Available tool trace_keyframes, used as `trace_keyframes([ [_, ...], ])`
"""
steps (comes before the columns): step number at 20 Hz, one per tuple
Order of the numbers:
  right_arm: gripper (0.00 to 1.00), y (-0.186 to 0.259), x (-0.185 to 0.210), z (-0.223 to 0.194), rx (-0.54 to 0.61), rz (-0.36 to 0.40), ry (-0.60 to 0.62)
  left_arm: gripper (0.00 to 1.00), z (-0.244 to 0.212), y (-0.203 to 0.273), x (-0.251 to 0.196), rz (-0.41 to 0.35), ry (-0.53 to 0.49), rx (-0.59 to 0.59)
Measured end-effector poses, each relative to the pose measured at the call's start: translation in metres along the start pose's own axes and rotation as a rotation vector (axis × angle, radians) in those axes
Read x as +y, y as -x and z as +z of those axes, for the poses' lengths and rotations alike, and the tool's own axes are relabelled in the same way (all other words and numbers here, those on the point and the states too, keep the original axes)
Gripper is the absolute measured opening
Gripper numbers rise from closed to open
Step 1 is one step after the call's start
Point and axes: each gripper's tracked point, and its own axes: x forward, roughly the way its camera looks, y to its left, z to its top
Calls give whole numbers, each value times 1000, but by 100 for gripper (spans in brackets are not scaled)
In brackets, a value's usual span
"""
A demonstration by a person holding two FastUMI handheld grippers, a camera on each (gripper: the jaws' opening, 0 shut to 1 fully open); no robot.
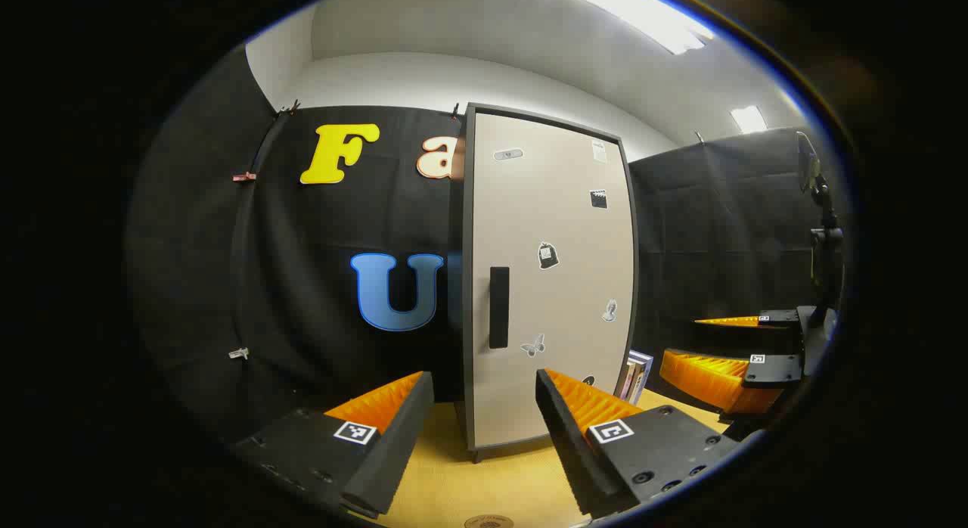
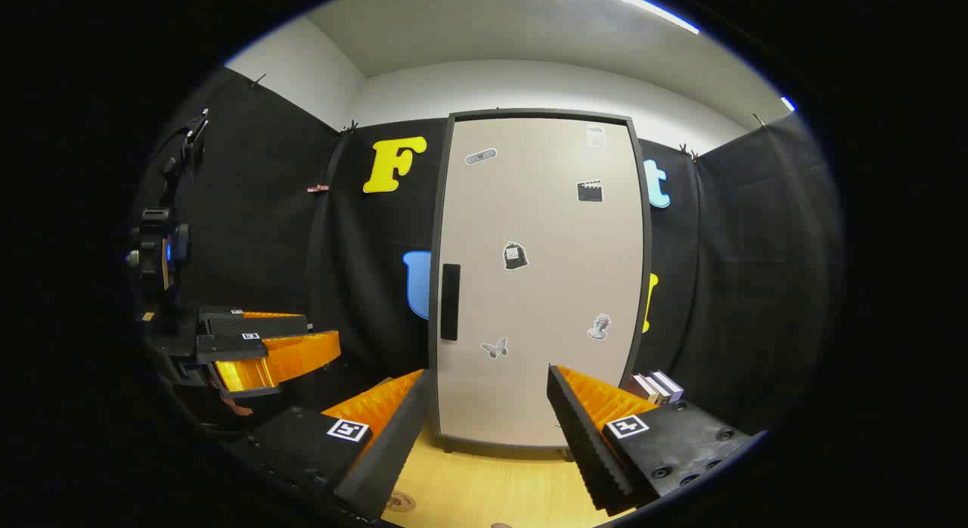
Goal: Open the cabinet door with the right hand, grasp the bottle in the cabinet with the left hand and place it on the coaster, then close the cabinet door with the right hand.
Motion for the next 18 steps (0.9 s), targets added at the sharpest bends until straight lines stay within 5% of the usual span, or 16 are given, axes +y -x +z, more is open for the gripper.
trace_keyframes([
  [18,98,-1,3,2,4,3,4,87,3,3,7,17,-5,-17],
])
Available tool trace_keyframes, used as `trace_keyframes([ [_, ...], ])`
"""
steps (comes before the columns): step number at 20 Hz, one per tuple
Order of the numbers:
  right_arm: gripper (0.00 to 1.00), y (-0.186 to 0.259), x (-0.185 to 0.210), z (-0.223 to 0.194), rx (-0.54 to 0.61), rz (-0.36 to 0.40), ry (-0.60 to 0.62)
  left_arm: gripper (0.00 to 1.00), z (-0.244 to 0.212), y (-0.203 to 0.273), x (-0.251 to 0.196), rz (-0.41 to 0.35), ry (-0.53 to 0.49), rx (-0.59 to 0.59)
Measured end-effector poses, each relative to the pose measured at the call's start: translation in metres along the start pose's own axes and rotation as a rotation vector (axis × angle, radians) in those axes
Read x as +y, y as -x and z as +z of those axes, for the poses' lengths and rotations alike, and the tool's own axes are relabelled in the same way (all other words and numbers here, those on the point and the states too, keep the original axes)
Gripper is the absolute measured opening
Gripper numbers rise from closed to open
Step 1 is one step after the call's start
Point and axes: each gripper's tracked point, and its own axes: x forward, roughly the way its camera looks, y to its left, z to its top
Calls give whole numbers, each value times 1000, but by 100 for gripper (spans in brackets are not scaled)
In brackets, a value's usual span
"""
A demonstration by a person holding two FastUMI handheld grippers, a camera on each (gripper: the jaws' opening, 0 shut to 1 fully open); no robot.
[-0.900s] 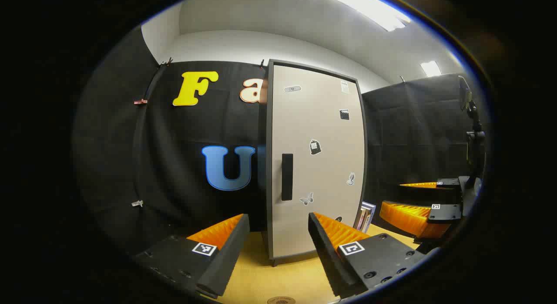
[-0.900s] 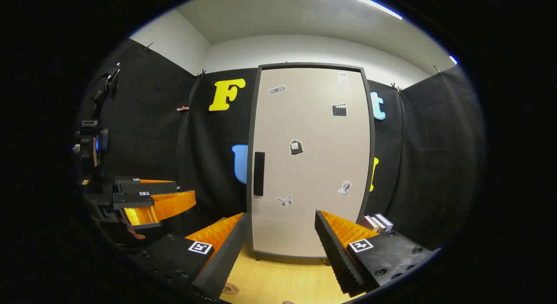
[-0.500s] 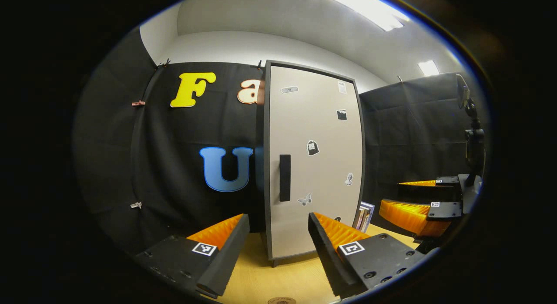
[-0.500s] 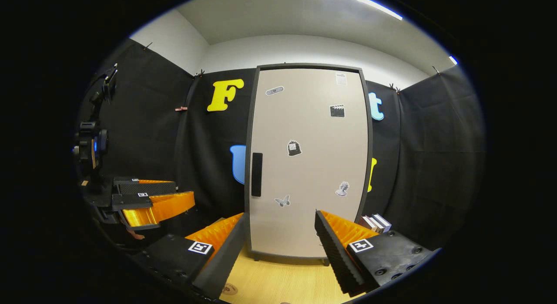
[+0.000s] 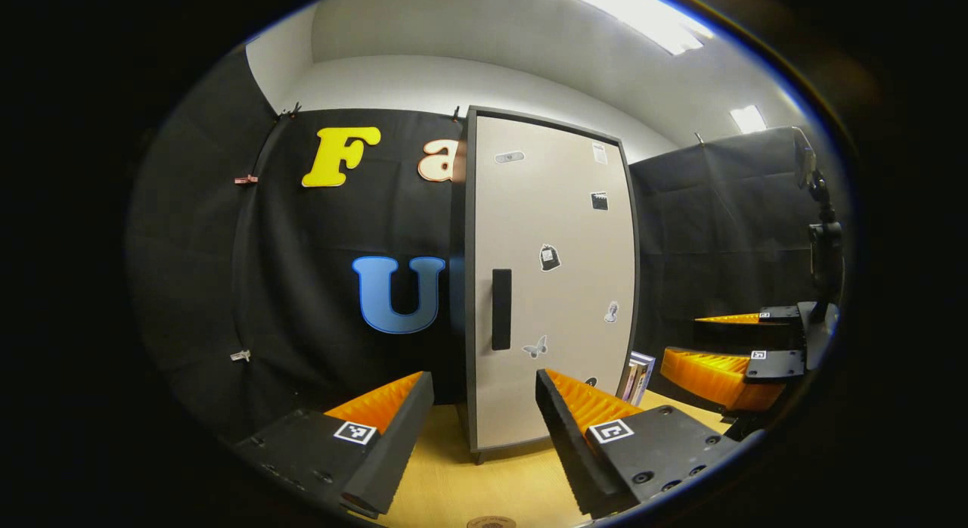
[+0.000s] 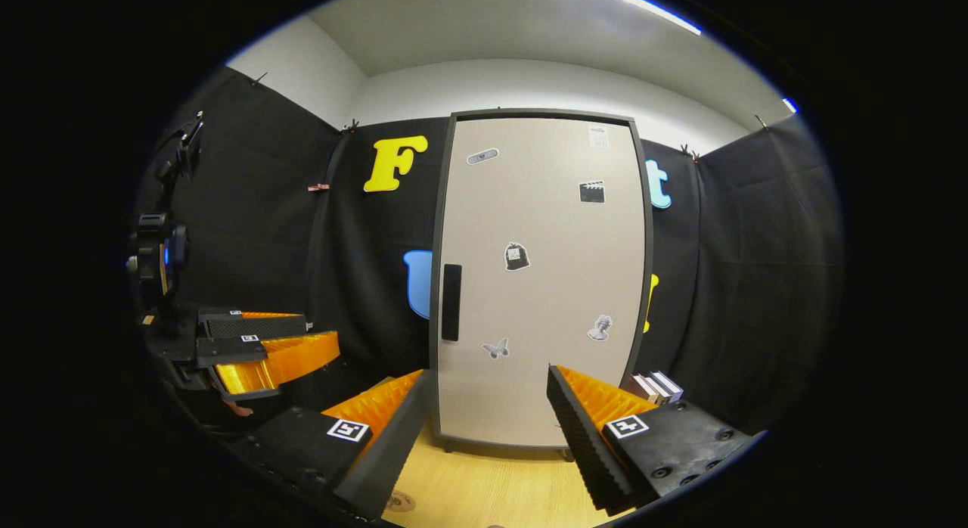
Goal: Open the cabinet door with the right hand, grasp the bottle in the cabinet with the left hand and place it on the coaster, then close the cabinet door with the right hand.
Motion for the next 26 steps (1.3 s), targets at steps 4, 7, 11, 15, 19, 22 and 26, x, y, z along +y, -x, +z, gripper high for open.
trace_keyframes([
  [4,98,-1,4,-5,12,7,7,87,-1,-2,5,7,6,0],
  [7,98,-2,6,-5,15,7,15,87,-2,-3,6,4,13,1],
  [11,98,-4,5,-4,11,2,6,87,-1,-3,7,1,13,-3],
  [15,98,-3,4,-2,9,-3,3,87,2,-3,5,-5,4,-12],
  [19,98,-3,6,0,7,1,4,87,3,0,5,-7,4,-16],
  [22,98,-2,7,-1,8,5,3,87,4,1,6,-4,3,-17],
  [26,98,-6,10,-1,7,12,-3,87,4,2,8,-3,2,-18],
])
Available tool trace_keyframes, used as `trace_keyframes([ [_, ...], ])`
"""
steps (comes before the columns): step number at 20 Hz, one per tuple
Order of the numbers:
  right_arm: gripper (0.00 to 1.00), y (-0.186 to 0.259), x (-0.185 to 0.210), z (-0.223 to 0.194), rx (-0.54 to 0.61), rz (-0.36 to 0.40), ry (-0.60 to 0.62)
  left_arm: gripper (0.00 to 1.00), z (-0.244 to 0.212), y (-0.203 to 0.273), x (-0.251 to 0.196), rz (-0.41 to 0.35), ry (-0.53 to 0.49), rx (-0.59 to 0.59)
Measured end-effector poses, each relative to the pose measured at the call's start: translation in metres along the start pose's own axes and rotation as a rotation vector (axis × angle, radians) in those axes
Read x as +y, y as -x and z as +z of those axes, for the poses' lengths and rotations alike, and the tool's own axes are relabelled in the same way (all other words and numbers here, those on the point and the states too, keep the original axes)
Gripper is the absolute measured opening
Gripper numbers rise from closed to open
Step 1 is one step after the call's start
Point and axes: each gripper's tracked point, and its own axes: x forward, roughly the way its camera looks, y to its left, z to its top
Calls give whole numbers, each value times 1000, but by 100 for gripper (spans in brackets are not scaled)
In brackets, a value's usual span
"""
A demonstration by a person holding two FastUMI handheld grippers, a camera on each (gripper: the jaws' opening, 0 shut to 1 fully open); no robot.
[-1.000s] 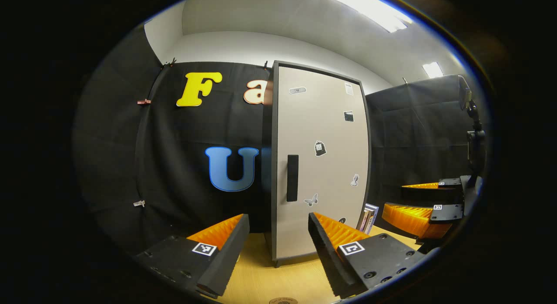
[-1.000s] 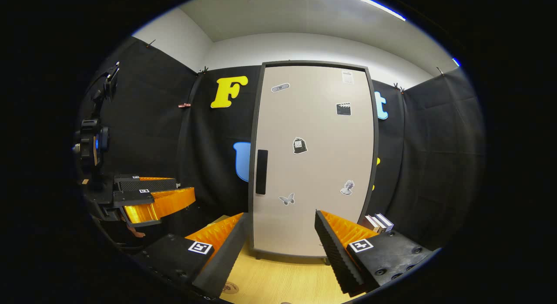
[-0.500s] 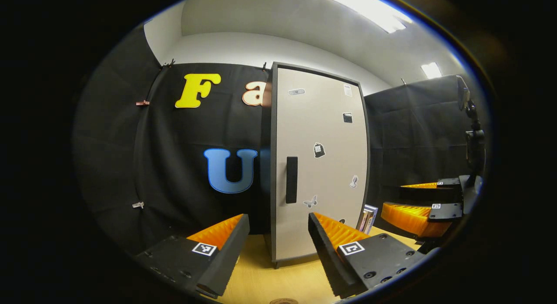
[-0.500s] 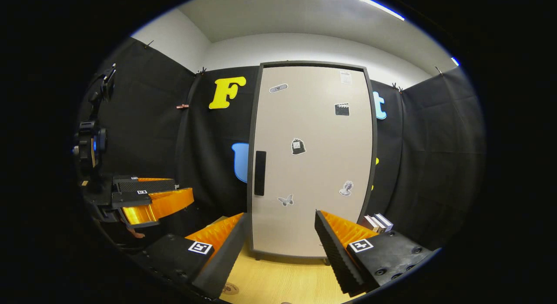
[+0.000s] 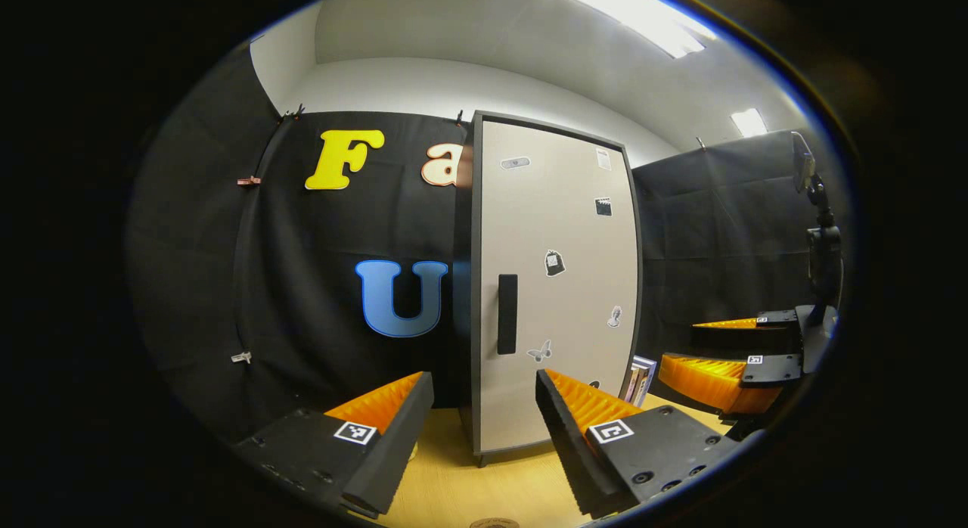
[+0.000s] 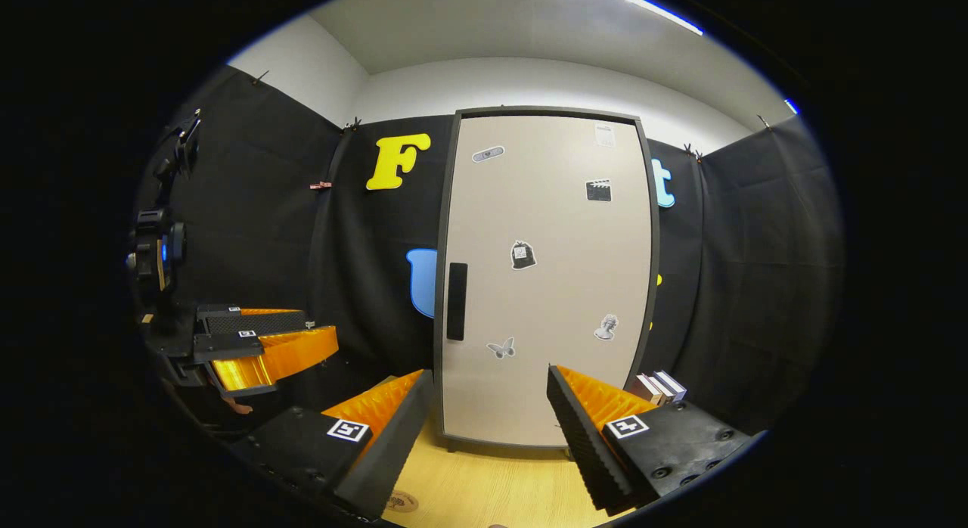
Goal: Open the cabinet door with the right hand, grasp the bottle in the cabinet with the left hand and place it on the coaster, then close the cabinet door with the right hand.
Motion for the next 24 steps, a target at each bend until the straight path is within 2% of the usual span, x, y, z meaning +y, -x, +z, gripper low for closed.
trace_keyframes([
  [5,97,-45,26,5,-16,44,17,87,-3,7,15,6,28,7],
  [11,98,-124,66,14,-58,54,18,87,-4,19,63,53,2,7],
  [14,96,-159,73,15,-78,29,35,87,-2,20,83,69,-11,-3],
  [19,94,-212,67,5,-80,-51,50,87,-14,15,101,51,22,18],
  [22,94,-236,59,-4,-65,-97,50,87,-18,14,117,67,5,25],
  [24,86,-247,58,-8,-61,-112,34,87,-18,13,123,73,-1,19],
])
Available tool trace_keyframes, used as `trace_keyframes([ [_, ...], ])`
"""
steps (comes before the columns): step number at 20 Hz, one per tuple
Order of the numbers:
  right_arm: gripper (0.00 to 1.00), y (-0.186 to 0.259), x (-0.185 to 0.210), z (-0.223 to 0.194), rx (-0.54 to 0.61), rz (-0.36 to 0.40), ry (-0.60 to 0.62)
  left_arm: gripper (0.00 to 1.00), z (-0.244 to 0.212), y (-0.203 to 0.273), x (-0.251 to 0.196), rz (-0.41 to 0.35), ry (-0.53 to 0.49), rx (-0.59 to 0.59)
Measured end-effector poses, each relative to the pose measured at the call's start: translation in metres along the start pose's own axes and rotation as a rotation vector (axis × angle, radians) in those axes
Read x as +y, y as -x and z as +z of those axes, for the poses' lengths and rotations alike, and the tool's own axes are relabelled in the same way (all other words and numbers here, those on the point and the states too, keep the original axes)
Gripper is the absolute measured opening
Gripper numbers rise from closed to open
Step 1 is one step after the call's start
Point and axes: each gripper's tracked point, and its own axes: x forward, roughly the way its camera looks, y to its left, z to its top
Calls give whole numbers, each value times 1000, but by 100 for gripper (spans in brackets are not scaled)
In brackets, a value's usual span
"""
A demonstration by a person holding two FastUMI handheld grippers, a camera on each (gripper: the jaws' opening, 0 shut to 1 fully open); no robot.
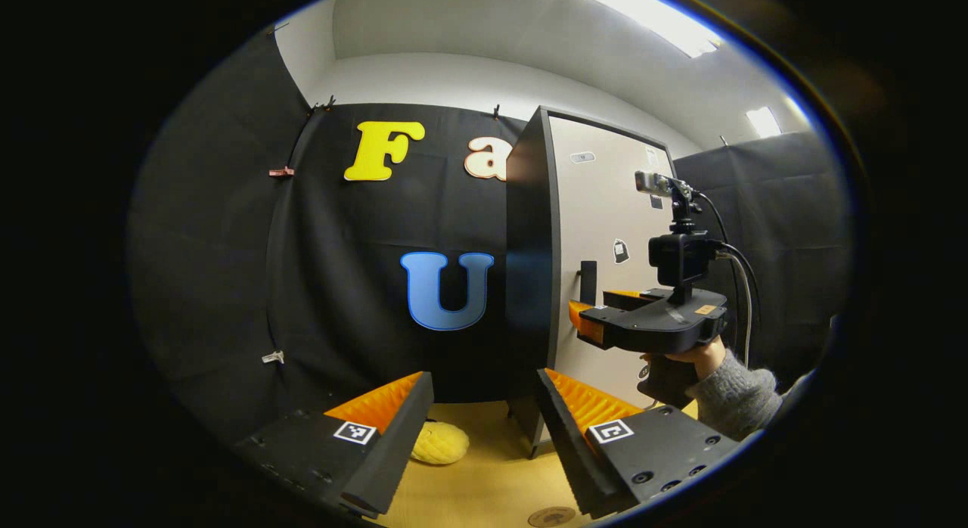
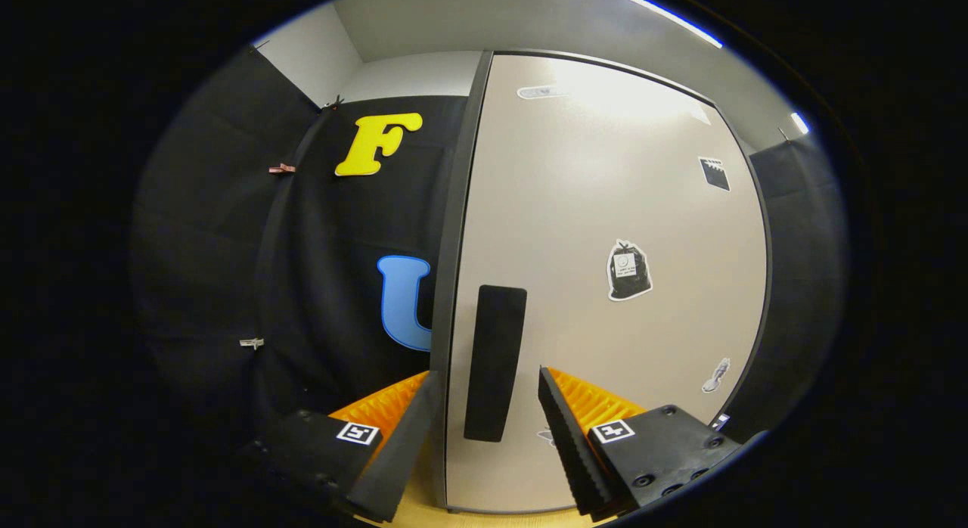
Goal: Open the cabinet door with the right hand, grasp the bottle in the cabinet with the left hand and place it on the coaster, then close the cabinet door with the right hand.
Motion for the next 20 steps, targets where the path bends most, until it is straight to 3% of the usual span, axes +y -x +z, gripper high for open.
trace_keyframes([
  [3,77,-12,0,-1,-6,-26,-15,87,-3,-2,6,-7,29,3],
  [7,77,-19,-11,-1,-12,-104,-35,87,-10,-2,21,18,38,17],
  [8,52,-23,-7,-1,-8,-101,-52,87,-10,-2,23,21,38,18],
  [11,49,-39,-8,-11,2,-116,-70,87,-12,0,28,29,34,20],
  [12,38,-24,-6,-4,0,-121,-65,87,-11,0,29,31,33,21],
  [14,38,-26,-7,-4,-6,-132,-48,87,-13,2,31,32,38,24],
  [17,22,-23,-6,-5,7,-106,-38,87,-13,4,33,36,43,22],
  [20,22,-17,-6,-5,30,-80,-48,87,-11,6,30,32,48,18],
])
